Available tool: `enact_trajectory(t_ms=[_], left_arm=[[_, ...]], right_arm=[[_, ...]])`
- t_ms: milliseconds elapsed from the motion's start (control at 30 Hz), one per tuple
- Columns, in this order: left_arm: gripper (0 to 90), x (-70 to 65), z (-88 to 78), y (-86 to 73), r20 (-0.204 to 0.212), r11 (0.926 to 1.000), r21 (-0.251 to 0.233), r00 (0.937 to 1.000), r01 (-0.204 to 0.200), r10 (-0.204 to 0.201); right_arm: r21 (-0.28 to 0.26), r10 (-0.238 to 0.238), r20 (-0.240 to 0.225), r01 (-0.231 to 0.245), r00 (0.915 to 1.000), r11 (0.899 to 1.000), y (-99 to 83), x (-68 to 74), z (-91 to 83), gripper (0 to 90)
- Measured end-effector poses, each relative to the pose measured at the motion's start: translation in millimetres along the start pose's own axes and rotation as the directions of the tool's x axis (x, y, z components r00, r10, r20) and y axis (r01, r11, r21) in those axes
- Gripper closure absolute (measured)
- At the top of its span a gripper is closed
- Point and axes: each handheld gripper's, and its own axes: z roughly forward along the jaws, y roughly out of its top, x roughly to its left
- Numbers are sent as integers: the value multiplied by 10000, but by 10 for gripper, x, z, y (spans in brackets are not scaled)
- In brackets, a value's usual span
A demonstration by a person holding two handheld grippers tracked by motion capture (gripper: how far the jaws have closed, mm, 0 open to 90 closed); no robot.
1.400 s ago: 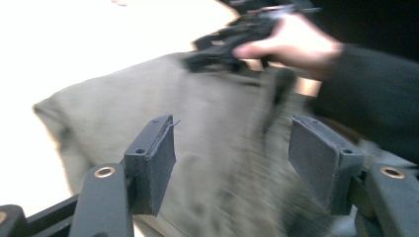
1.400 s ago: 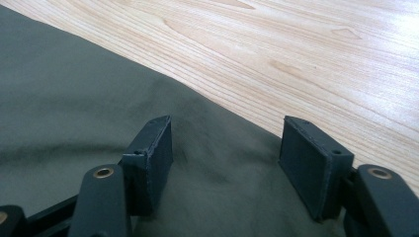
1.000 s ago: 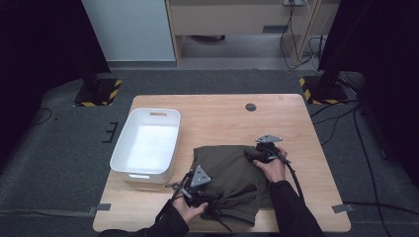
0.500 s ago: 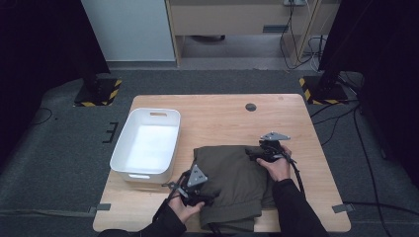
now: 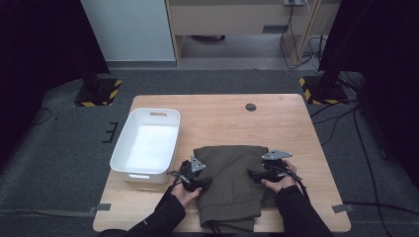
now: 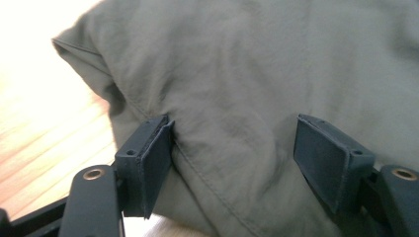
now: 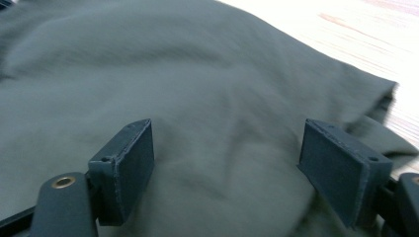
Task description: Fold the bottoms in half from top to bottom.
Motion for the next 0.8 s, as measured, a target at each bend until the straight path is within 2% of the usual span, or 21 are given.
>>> enact_trajectory(t_ms=[167,233,300,367,433,467,500,533,600,633,733,800], left_arm=[[294,65,132,74,-13,9990,-334,9996,297,-298],[296,79,140,90,2,9989,-309,9994,343,-343],[332,106,90,113,37,9970,-580,9986,520,-518],[337,152,23,157,16,9916,-1092,9976,688,-690],[335,214,-31,230,-81,9808,-1757,9961,848,-875],[335,235,-39,258,-77,9774,-1924,9959,872,-903],[334,235,-39,258,-77,9774,-1924,9959,872,-903],[335,288,-28,331,-108,9713,-2133,9938,1055,-1103],[334,344,12,396,-123,9676,-2217,9919,1206,-1264],[334,372,43,421,-210,9684,-2197,9918,1184,-1260],[322,444,163,464,-251,9666,-2087,9872,1488,-1574],[310,480,251,468,-448,9714,-1915,9875,1401,-1512]], right_arm=[[81,94,300,-96,9995,9999,-42,-100,27,194],[28,121,406,-123,9991,9999,-45,-118,41,194],[-9,273,358,-273,9990,9996,-34,-130,35,201],[-228,387,309,-381,9988,9990,-10,-154,-1,211],[-563,544,370,-523,9978,9970,26,-194,-37,211],[-855,700,443,-661,9966,9941,58,-237,-61,210],[-1008,766,508,-712,9958,9924,77,-266,-70,210],[-1189,913,576,-839,9942,9893,108,-311,-81,210],[-1357,1021,680,-922,9924,9864,145,-367,-80,207],[-1390,1107,710,-1000,9913,9852,162,-396,-69,206],[-1234,1201,874,-1089,9889,9864,194,-480,-16,203],[-1118,1303,953,-1194,9869,9865,203,-534,23,204]])
